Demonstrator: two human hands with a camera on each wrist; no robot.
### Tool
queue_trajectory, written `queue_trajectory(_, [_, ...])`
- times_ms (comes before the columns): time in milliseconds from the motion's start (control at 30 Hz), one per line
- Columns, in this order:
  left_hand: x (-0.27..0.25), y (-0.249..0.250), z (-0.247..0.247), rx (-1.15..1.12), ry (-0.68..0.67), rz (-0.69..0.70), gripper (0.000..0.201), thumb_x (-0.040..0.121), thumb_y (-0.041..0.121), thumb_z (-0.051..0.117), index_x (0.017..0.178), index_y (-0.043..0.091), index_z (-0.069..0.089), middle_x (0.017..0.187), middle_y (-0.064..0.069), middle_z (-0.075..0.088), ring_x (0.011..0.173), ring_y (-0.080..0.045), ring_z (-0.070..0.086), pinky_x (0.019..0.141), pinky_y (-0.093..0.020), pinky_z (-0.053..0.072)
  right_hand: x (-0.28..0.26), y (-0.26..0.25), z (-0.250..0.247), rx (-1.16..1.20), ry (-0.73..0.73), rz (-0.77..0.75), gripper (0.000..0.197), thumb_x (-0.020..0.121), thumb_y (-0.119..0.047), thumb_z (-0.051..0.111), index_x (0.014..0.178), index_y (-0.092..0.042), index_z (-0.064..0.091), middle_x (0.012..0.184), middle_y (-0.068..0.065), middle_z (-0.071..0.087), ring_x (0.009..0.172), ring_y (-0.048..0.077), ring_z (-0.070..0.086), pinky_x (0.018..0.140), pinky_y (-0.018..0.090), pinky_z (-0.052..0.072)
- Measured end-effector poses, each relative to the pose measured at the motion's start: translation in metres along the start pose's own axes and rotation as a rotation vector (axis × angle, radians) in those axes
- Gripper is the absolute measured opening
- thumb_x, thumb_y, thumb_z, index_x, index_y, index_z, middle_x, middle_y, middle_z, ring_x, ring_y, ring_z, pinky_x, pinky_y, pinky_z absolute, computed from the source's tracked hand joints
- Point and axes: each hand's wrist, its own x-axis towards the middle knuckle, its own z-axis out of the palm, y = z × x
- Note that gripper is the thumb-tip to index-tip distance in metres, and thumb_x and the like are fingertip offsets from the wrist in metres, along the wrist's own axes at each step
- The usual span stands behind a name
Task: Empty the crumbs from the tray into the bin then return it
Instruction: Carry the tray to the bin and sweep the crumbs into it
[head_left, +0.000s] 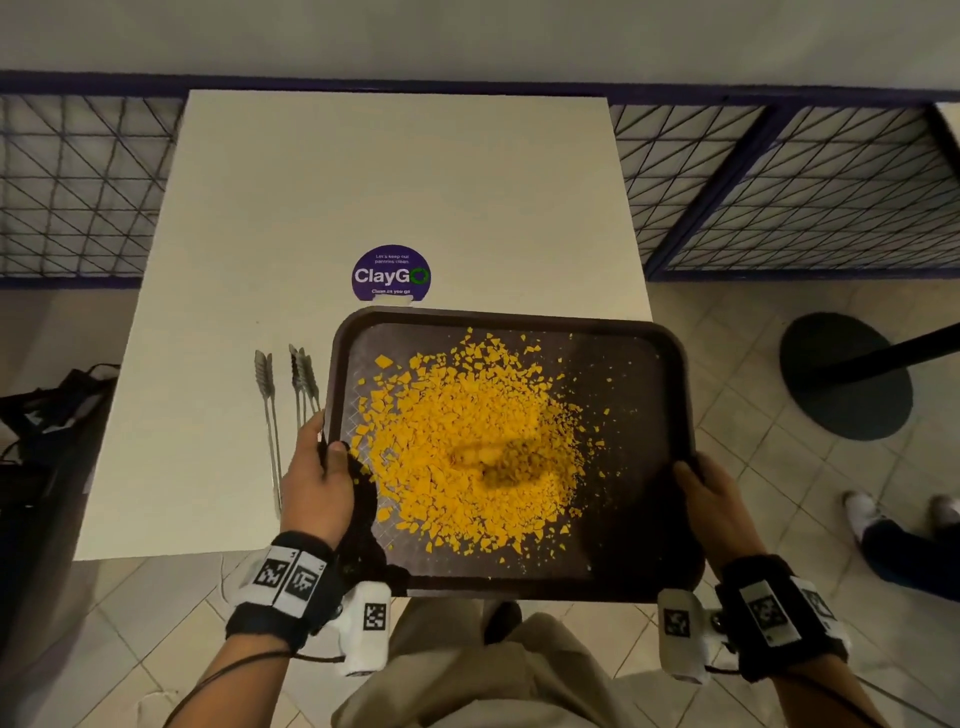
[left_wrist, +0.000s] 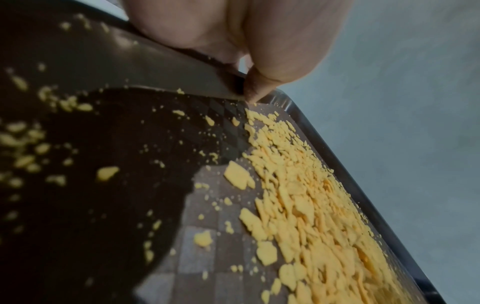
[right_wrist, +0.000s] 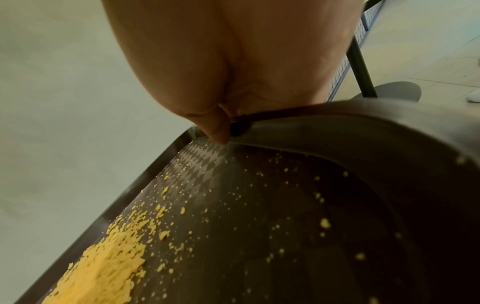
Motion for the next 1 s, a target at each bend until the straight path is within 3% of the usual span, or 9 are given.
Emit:
queue_trajectory(367, [-0.102,-0.057,-0.031,-0.010,0.085,-0.039,0.040,0.103,0.015,0.041,0.143,0.021,0.043,0.103,-0.009,0.062,0.090,-0.027,0.059,0.078,-0.032,0.042,-0.068,0.071,0.008,-0.027,-0.049,-0.082,0.016,0.099,-0.026,0.040,0.098,-0.031,0.055,0.109,0.008,0.064,0.100,0.027,0.062,0.094,0.053,0.048])
queue_trajectory(500, [-0.145,-0.087,-0.049,0.001,0.098,-0.056,0.038,0.103,0.013,0.041,0.140,0.019,0.046,0.102,-0.010,0.062,0.077,-0.013,0.055,0.066,-0.027,0.041,-0.105,0.101,0.017,-0.036,-0.087,-0.079,0.017,0.100,-0.024,0.039,0.099,-0.032,0.054,0.111,0.006,0.063,0.101,0.025,0.060,0.094,0.051,0.047])
queue_trajectory(600, [-0.170,-0.108,-0.067,0.005,0.111,-0.068,0.038,0.103,0.014,0.041,0.140,0.021,0.045,0.101,-0.009,0.061,0.077,-0.013,0.056,0.062,-0.024,0.040,-0.127,0.121,0.028,-0.056,-0.109,-0.069,0.015,0.101,-0.024,0.039,0.104,-0.031,0.051,0.112,0.004,0.060,0.106,0.027,0.057,0.097,0.052,0.044])
queue_trajectory(700, [-0.187,-0.136,-0.084,-0.014,0.116,-0.107,0.040,0.103,0.016,0.041,0.143,0.023,0.043,0.108,-0.007,0.061,0.089,-0.023,0.060,0.069,-0.028,0.044,-0.145,0.140,0.042,-0.099,-0.123,-0.068,0.014,0.100,-0.022,0.039,0.108,-0.025,0.051,0.113,0.007,0.061,0.106,0.028,0.057,0.098,0.056,0.044])
queue_trajectory(800, [-0.200,-0.161,-0.099,-0.036,0.102,-0.125,0.041,0.104,0.016,0.041,0.144,0.024,0.042,0.113,-0.005,0.059,0.095,-0.023,0.058,0.079,-0.034,0.046,-0.161,0.155,0.057,-0.128,-0.126,-0.056,0.014,0.100,-0.023,0.040,0.107,-0.027,0.051,0.113,0.007,0.062,0.104,0.027,0.059,0.096,0.056,0.045])
queue_trajectory(1000, [-0.202,-0.213,-0.128,-0.034,0.084,-0.162,0.041,0.103,0.017,0.042,0.143,0.025,0.044,0.114,-0.003,0.060,0.101,-0.024,0.057,0.088,-0.035,0.044,-0.185,0.172,0.101,-0.150,-0.069,-0.011,0.018,0.099,-0.021,0.042,0.110,-0.023,0.056,0.113,0.009,0.064,0.102,0.028,0.061,0.098,0.053,0.046])
